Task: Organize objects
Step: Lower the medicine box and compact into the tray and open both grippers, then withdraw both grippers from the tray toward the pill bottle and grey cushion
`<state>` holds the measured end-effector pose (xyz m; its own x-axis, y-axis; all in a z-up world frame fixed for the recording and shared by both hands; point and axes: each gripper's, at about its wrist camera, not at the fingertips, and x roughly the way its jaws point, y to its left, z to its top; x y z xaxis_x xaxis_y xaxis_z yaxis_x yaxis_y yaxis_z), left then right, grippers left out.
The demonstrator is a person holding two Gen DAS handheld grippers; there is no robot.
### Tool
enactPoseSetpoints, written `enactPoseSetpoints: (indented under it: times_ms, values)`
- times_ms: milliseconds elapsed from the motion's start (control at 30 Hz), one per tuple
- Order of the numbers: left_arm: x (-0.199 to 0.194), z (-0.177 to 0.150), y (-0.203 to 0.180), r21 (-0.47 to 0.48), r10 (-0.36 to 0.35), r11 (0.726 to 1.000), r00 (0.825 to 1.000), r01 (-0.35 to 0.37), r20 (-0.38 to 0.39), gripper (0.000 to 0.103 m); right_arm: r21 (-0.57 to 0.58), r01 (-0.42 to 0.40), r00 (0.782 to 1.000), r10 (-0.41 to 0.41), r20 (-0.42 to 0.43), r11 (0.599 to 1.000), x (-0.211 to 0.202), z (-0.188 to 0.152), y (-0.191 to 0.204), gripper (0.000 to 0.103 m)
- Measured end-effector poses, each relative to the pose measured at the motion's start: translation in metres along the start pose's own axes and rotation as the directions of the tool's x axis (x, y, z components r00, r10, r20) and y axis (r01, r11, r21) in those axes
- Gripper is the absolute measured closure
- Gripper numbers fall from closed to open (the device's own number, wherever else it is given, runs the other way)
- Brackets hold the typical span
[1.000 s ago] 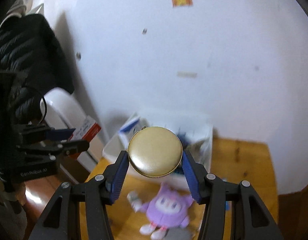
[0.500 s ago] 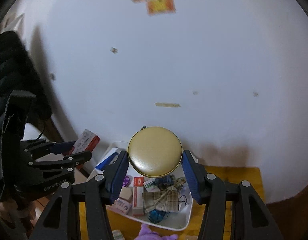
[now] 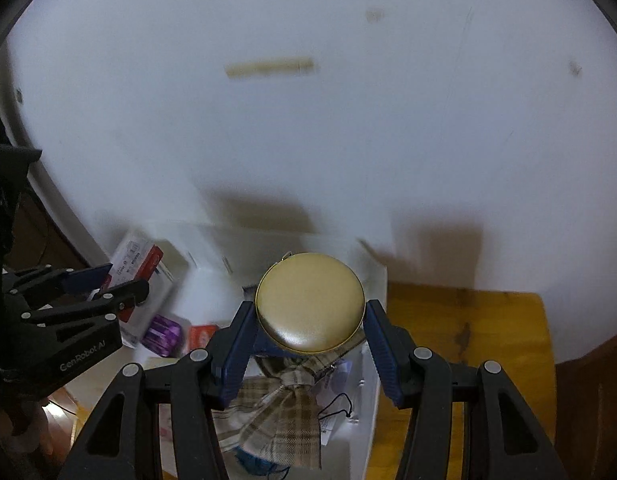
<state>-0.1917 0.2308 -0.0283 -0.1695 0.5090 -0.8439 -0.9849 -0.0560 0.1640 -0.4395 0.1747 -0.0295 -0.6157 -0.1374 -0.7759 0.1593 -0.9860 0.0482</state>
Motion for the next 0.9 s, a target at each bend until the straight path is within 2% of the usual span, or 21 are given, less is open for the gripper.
enactPoseSetpoints:
  times_ms: [200, 233, 267, 333, 367, 667, 900]
  values:
    - [0.018, -0.006, 0.0, 0.0, 0.03, 1.0, 0.999, -0.03, -0.038, 0.059, -0.003, -0.03, 0.998, 0.03, -0.062, 1.0, 0.025, -0.007, 0.002, 0.047]
    - [0.018, -0.007, 0.002, -0.007, 0.025, 1.0, 0.999, -0.025, -0.043, 0.053, -0.001, -0.031, 0.997, 0.031, -0.065, 1.0, 0.025, -0.009, 0.003, 0.047]
    - [0.017, -0.008, 0.003, -0.012, 0.027, 1.0, 0.999, -0.027, -0.04, 0.044, 0.005, -0.041, 0.997, 0.041, -0.063, 0.999, 0.025, -0.009, 0.003, 0.046]
    - [0.011, -0.009, 0.005, -0.015, 0.031, 0.999, 0.999, -0.032, -0.026, 0.034, 0.017, -0.05, 0.998, 0.051, -0.048, 0.999, 0.019, -0.009, 0.002, 0.04]
    - [0.008, -0.01, 0.005, -0.015, 0.033, 0.999, 0.999, -0.033, -0.019, 0.033, 0.023, -0.055, 0.998, 0.056, -0.038, 0.998, 0.01, -0.013, -0.007, 0.036]
    - [-0.038, -0.015, 0.01, -0.028, 0.005, 1.0, 0.999, -0.004, 0.031, 0.033, 0.036, -0.09, 0.996, 0.089, 0.02, 0.995, -0.043, -0.009, -0.007, 0.036]
    - [-0.107, -0.024, 0.019, -0.016, -0.008, 1.0, 0.996, 0.009, 0.094, 0.033, 0.013, -0.087, 0.993, 0.086, 0.077, 0.996, -0.109, -0.017, 0.002, 0.036]
